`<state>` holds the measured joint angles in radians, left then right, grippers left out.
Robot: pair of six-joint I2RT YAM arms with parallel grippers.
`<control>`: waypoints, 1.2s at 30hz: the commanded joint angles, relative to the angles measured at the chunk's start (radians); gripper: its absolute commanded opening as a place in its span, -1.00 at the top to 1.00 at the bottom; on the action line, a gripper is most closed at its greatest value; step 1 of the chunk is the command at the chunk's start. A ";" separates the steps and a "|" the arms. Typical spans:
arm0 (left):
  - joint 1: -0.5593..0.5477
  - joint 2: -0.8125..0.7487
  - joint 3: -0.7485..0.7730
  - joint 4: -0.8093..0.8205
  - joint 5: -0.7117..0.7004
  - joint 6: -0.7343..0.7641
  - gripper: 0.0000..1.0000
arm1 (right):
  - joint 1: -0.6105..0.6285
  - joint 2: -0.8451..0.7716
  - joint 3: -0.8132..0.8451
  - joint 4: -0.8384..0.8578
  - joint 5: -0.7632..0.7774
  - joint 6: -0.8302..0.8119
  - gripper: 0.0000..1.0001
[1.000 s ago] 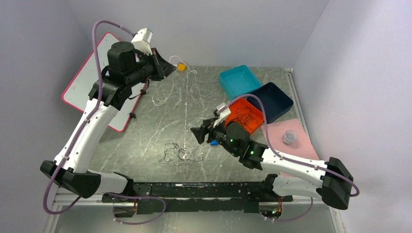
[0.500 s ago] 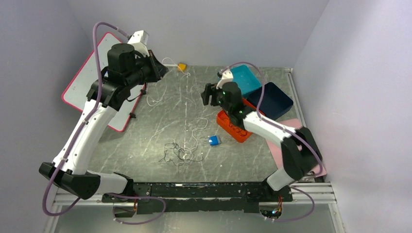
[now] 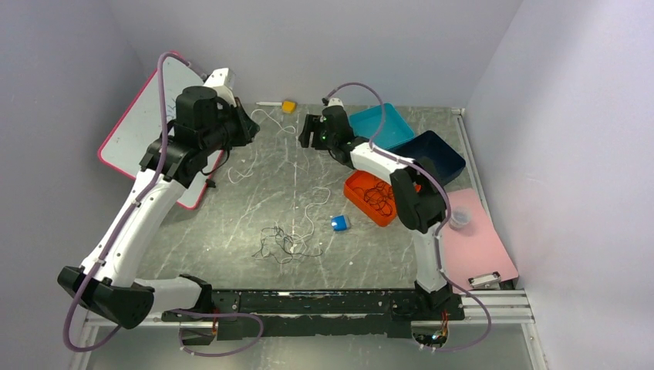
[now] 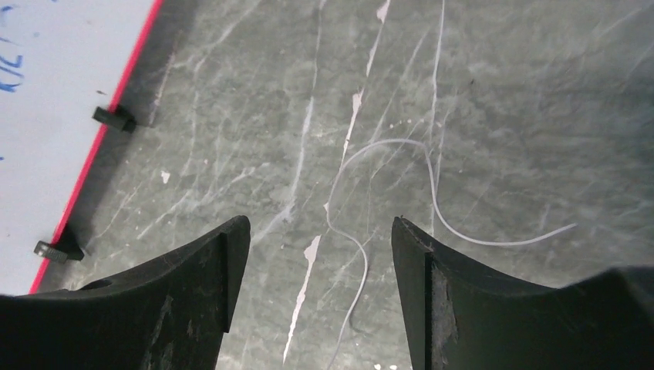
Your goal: Untangle the cables
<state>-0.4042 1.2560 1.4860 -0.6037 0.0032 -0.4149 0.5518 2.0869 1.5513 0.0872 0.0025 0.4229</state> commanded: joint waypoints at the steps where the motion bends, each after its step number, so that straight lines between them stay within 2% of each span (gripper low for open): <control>1: 0.009 -0.031 -0.028 0.014 0.006 0.003 0.86 | 0.000 0.080 0.063 -0.032 -0.021 0.138 -0.41; 7: 0.009 -0.042 -0.052 0.019 0.015 -0.007 0.86 | 0.002 0.176 0.110 0.021 -0.020 0.218 -0.38; 11: 0.008 -0.047 -0.064 0.019 0.021 -0.011 0.86 | 0.001 0.240 0.174 0.028 -0.025 0.226 -0.22; 19: 0.008 -0.050 -0.073 0.006 0.012 -0.009 0.86 | 0.001 0.307 0.230 0.049 -0.042 0.210 0.45; 23: 0.009 -0.037 -0.064 -0.001 0.004 -0.008 0.86 | -0.002 0.231 0.161 0.118 -0.060 0.180 0.85; 25: 0.008 -0.016 -0.052 0.004 0.015 -0.009 0.86 | -0.014 0.168 0.129 0.136 -0.088 0.160 0.99; 30: 0.008 0.077 0.001 0.057 0.052 -0.009 0.86 | -0.112 0.023 0.088 0.090 -0.247 0.145 1.00; 36: 0.007 0.229 0.124 0.134 0.155 -0.002 0.86 | -0.259 -0.128 0.017 -0.002 -0.293 0.080 1.00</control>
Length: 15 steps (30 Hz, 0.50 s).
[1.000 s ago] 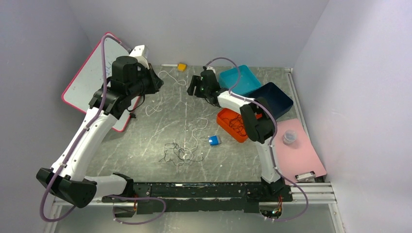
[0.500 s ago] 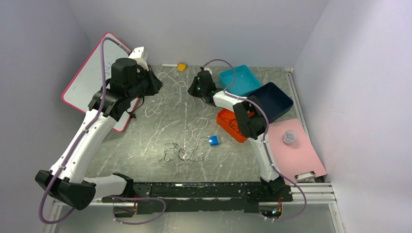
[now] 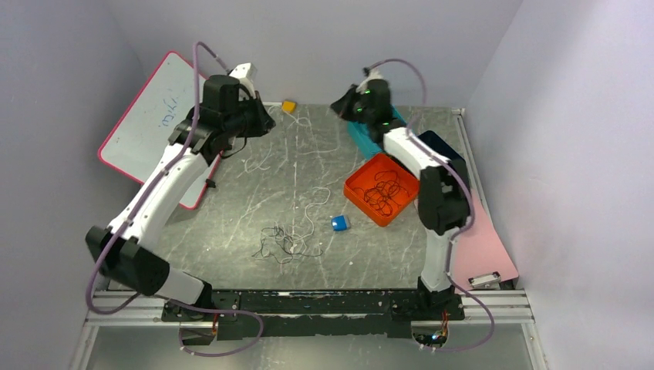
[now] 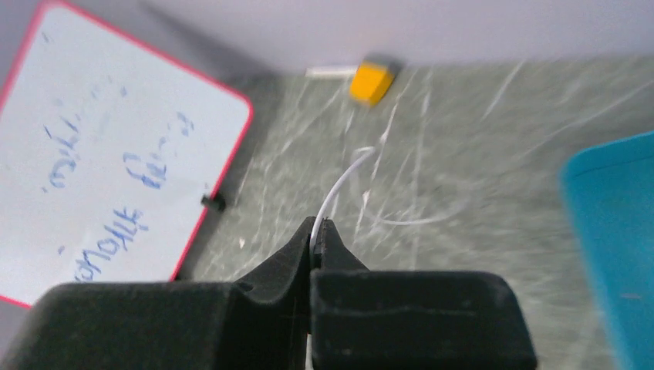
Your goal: Untangle the cables
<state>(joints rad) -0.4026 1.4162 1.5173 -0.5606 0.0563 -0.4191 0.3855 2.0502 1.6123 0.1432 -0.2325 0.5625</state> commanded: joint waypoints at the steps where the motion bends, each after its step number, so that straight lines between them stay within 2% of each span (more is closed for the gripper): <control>1: 0.003 0.091 0.116 0.102 0.117 0.001 0.86 | -0.123 -0.108 -0.052 -0.069 -0.051 -0.072 1.00; 7: -0.035 0.205 0.231 0.176 0.174 0.015 0.86 | -0.230 -0.110 -0.014 -0.193 0.050 -0.158 1.00; 12: -0.092 0.308 0.314 0.159 0.178 0.042 0.86 | -0.243 0.030 0.150 -0.384 0.173 -0.266 1.00; 15: -0.109 0.332 0.308 0.163 0.171 0.077 0.86 | -0.243 0.112 0.242 -0.466 0.201 -0.305 1.00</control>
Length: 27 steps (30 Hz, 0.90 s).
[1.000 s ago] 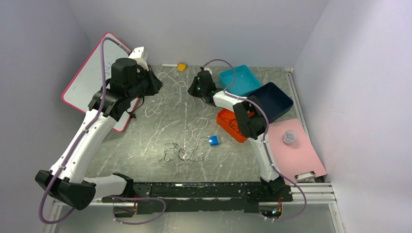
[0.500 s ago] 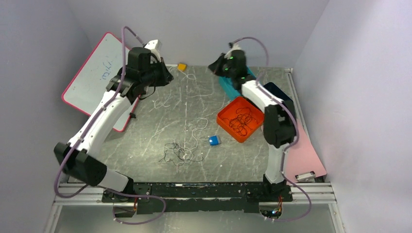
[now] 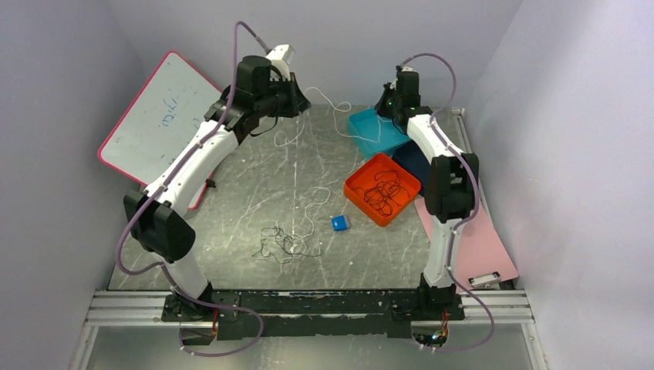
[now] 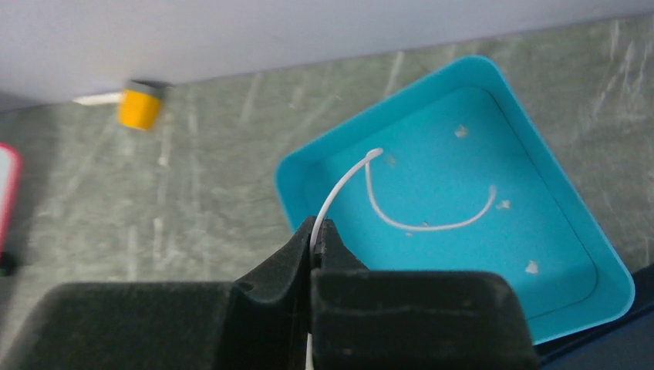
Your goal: Untangle the cables
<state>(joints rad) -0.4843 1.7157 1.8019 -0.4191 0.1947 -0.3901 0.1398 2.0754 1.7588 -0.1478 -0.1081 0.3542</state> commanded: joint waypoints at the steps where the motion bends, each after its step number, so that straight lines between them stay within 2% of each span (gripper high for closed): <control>1: -0.028 0.036 0.018 0.023 0.030 0.047 0.86 | 0.003 0.110 0.118 -0.194 0.077 -0.102 1.00; 7: -0.027 0.035 -0.025 0.029 0.020 0.050 0.86 | 0.004 0.201 0.174 -0.253 0.083 -0.126 1.00; 18: -0.025 -0.038 -0.125 0.025 -0.026 0.058 0.86 | 0.068 0.331 0.285 -0.382 -0.018 -0.212 1.00; 27: -0.010 -0.147 -0.246 0.013 -0.087 0.053 0.86 | 0.143 0.314 0.240 -0.395 -0.133 -0.267 1.00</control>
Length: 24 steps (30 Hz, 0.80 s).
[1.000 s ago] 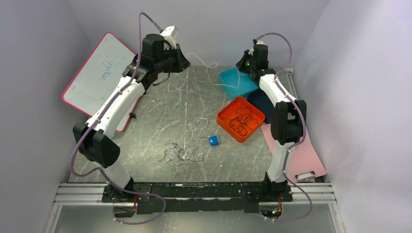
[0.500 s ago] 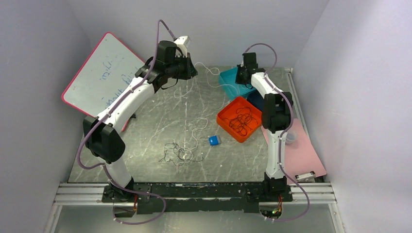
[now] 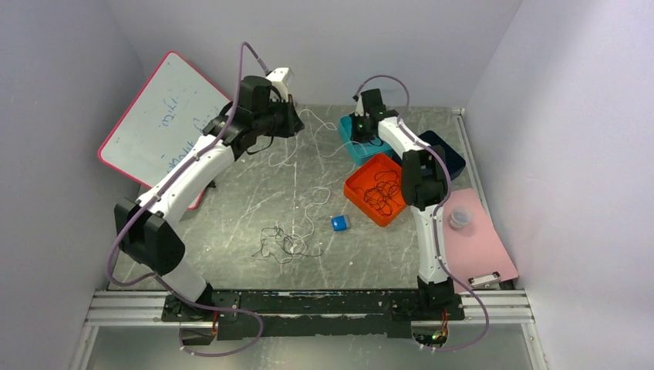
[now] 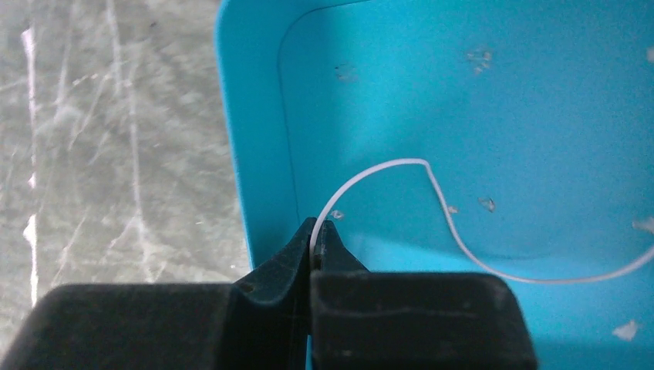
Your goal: Untangle the cables
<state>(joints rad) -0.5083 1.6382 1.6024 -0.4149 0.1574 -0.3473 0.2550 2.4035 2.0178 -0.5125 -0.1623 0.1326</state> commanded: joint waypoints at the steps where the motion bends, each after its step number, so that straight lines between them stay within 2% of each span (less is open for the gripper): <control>1: 0.016 -0.086 -0.065 0.008 -0.057 0.007 0.86 | 0.037 -0.020 -0.029 -0.030 -0.094 -0.049 1.00; 10: 0.032 -0.240 -0.178 -0.036 -0.160 0.010 0.86 | 0.191 -0.095 -0.114 -0.035 -0.183 -0.068 1.00; 16: 0.042 -0.301 -0.192 -0.079 -0.216 0.022 0.86 | 0.301 -0.140 -0.135 -0.019 -0.269 -0.040 1.00; 20: 0.046 -0.322 -0.190 -0.091 -0.234 0.033 0.86 | 0.311 -0.174 -0.131 -0.015 -0.283 -0.031 1.00; 24: 0.055 -0.314 -0.176 -0.093 -0.229 0.040 0.86 | 0.303 -0.211 -0.112 -0.004 -0.200 -0.029 1.00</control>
<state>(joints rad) -0.4671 1.3277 1.4162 -0.4873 -0.0448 -0.3283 0.5919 2.2642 1.8877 -0.5262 -0.4088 0.0898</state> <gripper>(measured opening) 0.076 0.008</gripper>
